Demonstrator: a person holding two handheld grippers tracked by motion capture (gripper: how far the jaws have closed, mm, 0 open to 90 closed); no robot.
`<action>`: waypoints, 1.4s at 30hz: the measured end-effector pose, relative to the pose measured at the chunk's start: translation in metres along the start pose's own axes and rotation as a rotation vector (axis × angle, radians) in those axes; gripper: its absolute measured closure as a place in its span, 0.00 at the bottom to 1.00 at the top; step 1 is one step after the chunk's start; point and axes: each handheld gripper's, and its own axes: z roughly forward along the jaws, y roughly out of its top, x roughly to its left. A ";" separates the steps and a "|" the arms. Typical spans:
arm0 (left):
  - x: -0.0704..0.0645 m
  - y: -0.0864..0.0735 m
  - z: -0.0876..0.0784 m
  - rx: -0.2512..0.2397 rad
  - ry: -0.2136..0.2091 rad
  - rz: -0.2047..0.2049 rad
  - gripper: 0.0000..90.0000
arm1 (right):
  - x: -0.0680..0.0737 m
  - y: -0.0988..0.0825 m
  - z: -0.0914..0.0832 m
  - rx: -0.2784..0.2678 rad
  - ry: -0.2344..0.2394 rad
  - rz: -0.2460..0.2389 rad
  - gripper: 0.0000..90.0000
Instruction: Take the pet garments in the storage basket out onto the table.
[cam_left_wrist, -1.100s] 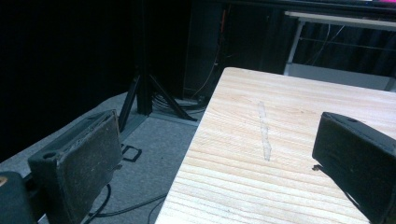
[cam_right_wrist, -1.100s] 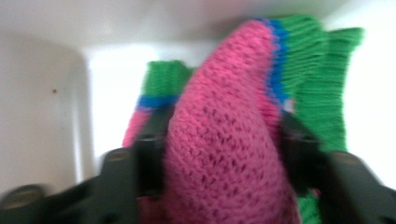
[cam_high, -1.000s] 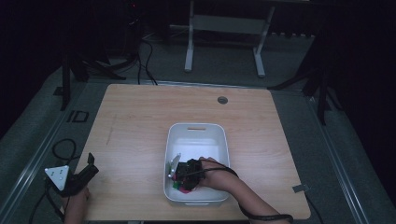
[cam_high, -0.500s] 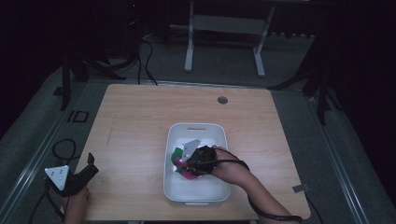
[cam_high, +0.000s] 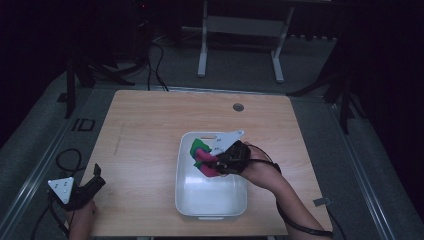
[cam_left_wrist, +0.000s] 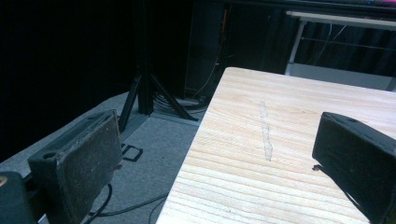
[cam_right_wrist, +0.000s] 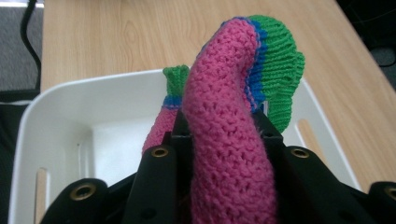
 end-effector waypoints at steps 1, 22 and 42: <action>0.000 0.000 0.000 0.000 0.000 0.000 0.02 | -0.001 0.000 -0.004 -0.007 -0.008 0.005 0.77; 0.000 0.000 0.000 0.001 0.005 0.002 0.02 | -0.039 -0.052 -0.090 -0.070 -0.196 0.148 0.76; -0.001 0.000 0.000 0.001 0.006 0.010 0.02 | -0.059 -0.117 -0.122 -0.057 -0.330 0.291 0.76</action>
